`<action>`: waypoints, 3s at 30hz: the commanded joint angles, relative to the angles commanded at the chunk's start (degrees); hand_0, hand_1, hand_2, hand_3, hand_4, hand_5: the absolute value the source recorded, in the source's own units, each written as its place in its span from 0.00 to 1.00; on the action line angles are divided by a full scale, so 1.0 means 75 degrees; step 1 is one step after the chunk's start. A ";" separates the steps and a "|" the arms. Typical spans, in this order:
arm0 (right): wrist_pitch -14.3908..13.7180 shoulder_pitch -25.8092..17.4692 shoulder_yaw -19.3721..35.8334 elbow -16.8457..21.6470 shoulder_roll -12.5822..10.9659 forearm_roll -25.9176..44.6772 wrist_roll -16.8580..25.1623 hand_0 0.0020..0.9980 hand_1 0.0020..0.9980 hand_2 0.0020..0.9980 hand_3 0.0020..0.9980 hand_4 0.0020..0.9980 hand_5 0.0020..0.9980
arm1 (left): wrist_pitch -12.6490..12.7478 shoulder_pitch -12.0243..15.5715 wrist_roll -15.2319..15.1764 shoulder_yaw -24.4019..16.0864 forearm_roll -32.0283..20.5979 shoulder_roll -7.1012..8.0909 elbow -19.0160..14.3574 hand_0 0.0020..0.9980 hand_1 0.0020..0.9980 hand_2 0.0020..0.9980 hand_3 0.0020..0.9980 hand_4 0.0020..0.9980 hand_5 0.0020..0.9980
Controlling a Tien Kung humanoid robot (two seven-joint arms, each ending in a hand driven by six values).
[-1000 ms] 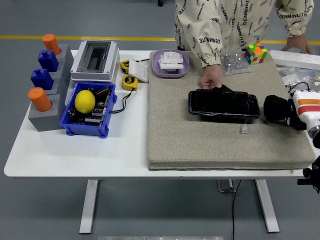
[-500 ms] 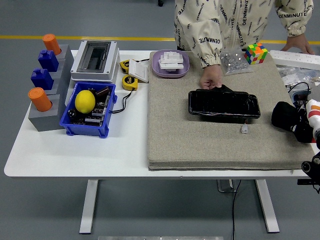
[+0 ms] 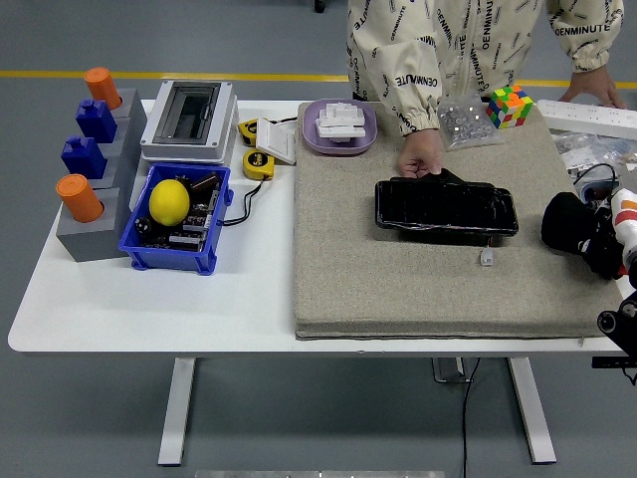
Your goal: Pick the rag up,wipe the panel,place it on the desk
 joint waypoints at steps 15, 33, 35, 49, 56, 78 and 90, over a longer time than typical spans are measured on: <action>0.0685 0.0087 0.0203 0.0322 -0.0099 -0.0208 0.0077 0.35 0.40 0.45 0.44 1.00 0.43 | -0.0001 -0.0020 -0.0001 -0.0058 0.0029 -0.0001 -0.0003 0.60 0.64 0.64 0.56 0.63 0.45; 0.1161 0.0065 0.0433 0.0691 -0.0260 -0.0323 0.0086 0.45 0.48 0.53 0.47 1.00 0.60 | -0.0001 -0.0025 -0.0001 -0.0108 0.0058 0.0003 -0.0005 0.60 0.64 0.64 0.56 0.63 0.45; 0.1174 0.0064 0.0459 0.0738 -0.0291 -0.0359 0.0084 0.45 0.48 0.53 0.47 1.00 0.60 | 0.0000 -0.0023 -0.0001 -0.0116 0.0060 0.0003 -0.0004 0.60 0.64 0.64 0.56 0.63 0.45; 0.1286 0.0001 0.0759 0.1013 -0.0533 -0.0538 0.0075 0.46 0.49 0.55 0.49 1.00 0.62 | -0.0003 -0.0027 -0.0002 -0.0148 0.0072 -0.0003 -0.0007 0.60 0.64 0.64 0.56 0.63 0.45; 0.1393 -0.0083 0.0941 0.1110 -0.0639 -0.0518 0.0081 0.46 0.49 0.55 0.49 1.00 0.63 | 0.0000 0.0014 0.0001 -0.0162 0.0083 0.0006 0.0008 0.60 0.64 0.64 0.56 0.63 0.45; 0.0593 -0.1399 0.2650 0.2060 -0.0802 -0.0195 0.1043 0.70 0.70 0.78 0.77 1.00 0.64 | -0.0008 0.0062 0.0002 -0.0073 0.0046 0.0005 0.0005 0.60 0.64 0.64 0.56 0.63 0.45; -0.0852 -0.2209 0.3959 0.2115 -0.0404 0.1752 0.2721 0.79 0.77 0.86 0.81 1.00 0.65 | -0.0010 0.0027 -0.0005 -0.0051 0.0043 -0.0004 -0.0012 0.60 0.64 0.64 0.56 0.63 0.45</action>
